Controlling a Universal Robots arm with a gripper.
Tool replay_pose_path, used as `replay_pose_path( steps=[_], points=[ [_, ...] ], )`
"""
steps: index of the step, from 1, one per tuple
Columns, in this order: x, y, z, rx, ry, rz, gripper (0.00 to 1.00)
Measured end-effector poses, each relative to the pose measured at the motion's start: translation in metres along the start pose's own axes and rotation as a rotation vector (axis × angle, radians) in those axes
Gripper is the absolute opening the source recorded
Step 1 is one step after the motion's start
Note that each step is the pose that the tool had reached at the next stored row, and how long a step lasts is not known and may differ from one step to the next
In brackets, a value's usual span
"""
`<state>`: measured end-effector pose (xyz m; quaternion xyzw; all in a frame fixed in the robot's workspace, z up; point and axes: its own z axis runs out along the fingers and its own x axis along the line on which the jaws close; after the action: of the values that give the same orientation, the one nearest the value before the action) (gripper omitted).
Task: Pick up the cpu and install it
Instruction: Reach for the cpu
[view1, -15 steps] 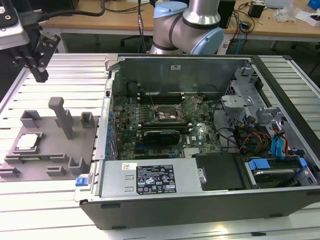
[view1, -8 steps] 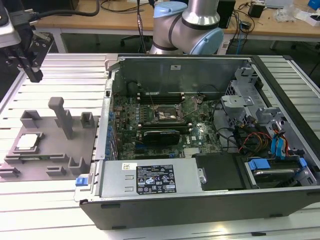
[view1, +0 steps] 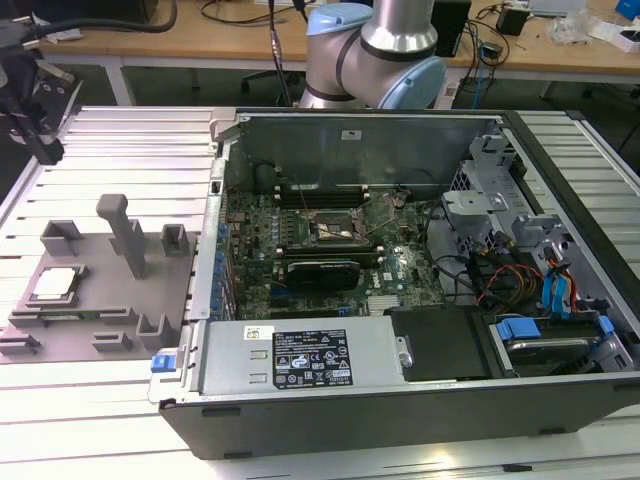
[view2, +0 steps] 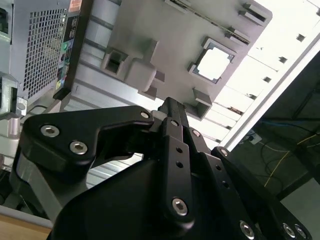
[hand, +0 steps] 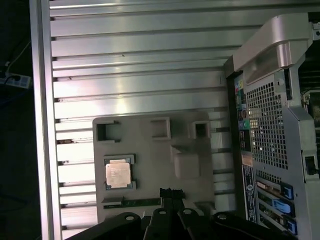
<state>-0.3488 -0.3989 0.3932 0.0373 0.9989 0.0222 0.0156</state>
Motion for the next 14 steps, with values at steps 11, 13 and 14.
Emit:
replay_pose_path(
  steps=[11,13,14],
  points=[
    [0.0283,-0.0021,-0.001,-0.0002,-0.0035,0.0,0.11],
    [0.0365,-0.0027,-0.0012,-0.0004,-0.0047,0.0,0.11],
    [0.0406,-0.003,-0.0014,-0.0004,-0.0053,0.0,0.11]
  ],
)
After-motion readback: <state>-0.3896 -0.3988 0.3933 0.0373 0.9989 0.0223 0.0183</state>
